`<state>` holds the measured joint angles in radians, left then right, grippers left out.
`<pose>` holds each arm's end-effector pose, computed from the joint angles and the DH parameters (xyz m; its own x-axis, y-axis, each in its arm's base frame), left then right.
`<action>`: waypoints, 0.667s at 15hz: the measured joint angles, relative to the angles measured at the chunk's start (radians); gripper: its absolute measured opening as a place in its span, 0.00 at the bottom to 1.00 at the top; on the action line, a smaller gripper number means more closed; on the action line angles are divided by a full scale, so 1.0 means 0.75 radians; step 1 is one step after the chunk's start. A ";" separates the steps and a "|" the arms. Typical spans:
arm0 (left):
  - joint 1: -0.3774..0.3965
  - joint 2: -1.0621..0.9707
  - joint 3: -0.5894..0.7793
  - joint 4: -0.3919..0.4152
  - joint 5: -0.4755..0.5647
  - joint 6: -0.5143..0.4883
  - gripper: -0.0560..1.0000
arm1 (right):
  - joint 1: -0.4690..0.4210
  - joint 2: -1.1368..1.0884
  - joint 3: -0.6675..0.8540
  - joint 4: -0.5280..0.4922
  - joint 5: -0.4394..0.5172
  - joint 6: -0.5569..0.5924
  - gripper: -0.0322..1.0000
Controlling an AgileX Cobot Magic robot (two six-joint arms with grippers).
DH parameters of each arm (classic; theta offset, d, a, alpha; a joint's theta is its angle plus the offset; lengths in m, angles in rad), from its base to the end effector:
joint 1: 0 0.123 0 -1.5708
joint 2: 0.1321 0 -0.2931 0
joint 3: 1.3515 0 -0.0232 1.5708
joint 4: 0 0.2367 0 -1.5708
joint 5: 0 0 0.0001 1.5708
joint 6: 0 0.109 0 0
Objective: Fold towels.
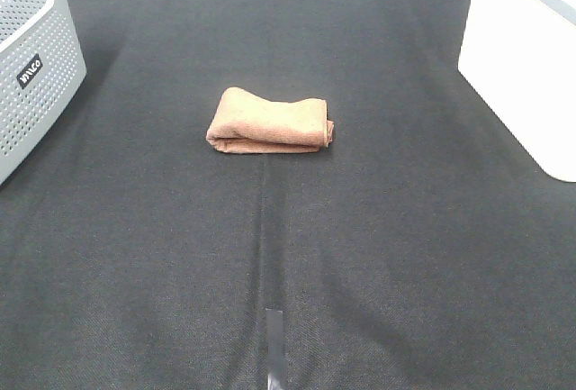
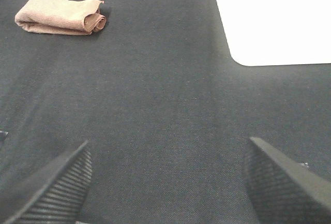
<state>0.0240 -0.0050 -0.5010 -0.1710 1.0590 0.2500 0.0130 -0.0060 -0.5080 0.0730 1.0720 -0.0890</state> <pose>-0.0105 -0.0164 0.2638 -0.4193 0.1530 -0.8949 0.1808 0.9800 0.0829 -0.0118 0.0068 0.2636 -0.4481 -0.0597 -0.8920 -0.0944 0.9953 -0.0192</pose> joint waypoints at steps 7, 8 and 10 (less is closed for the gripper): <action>0.000 0.000 0.000 0.000 0.000 0.000 0.79 | -0.032 0.000 0.000 0.015 0.000 0.000 0.76; 0.000 0.000 0.000 0.000 0.000 0.000 0.79 | -0.032 0.000 0.000 0.015 0.000 0.000 0.76; 0.000 0.000 0.000 0.000 0.000 0.000 0.79 | -0.032 0.000 0.000 0.015 0.000 0.000 0.76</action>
